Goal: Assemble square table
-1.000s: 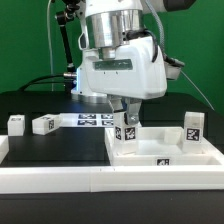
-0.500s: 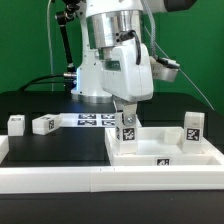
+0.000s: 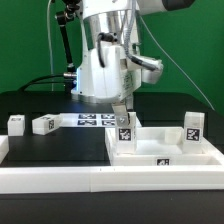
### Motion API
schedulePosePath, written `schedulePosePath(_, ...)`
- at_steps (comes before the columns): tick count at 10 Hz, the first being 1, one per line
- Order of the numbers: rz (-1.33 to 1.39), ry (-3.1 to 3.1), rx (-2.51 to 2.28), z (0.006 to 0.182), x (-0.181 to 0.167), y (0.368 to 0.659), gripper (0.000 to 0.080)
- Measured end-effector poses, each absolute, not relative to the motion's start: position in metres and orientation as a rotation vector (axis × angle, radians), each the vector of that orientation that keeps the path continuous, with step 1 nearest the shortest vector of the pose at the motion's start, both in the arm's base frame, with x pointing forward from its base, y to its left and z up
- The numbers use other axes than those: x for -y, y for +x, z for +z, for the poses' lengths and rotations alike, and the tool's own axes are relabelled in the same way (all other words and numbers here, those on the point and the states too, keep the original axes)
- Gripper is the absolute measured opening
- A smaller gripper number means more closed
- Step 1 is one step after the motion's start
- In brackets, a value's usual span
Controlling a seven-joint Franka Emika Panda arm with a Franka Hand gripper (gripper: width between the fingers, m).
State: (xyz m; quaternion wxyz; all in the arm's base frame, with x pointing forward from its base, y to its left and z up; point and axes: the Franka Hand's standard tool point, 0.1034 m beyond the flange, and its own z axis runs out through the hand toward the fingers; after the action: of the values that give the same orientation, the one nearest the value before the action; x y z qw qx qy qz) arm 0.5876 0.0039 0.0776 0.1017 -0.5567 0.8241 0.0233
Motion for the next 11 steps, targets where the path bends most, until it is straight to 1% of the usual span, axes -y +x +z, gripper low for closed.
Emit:
schedulePosePath(1,0.075,-1.455,-2.531,0.0773,-0.0047,0.588,0.0291)
schedulePosePath(6,0.124,-1.077,-2.705,0.0771,-0.0057,0.5885,0.0291)
schedulePosePath(9,0.123,-1.071,-2.708,0.0764,-0.0057,0.5886,0.0291)
schedulePosePath(10,0.128,-1.139,-2.685,0.076,-0.0063,0.5878,0.0395)
schedulePosePath(11,0.149,-1.189,-2.67,0.0768,-0.0081,0.5883,0.0535)
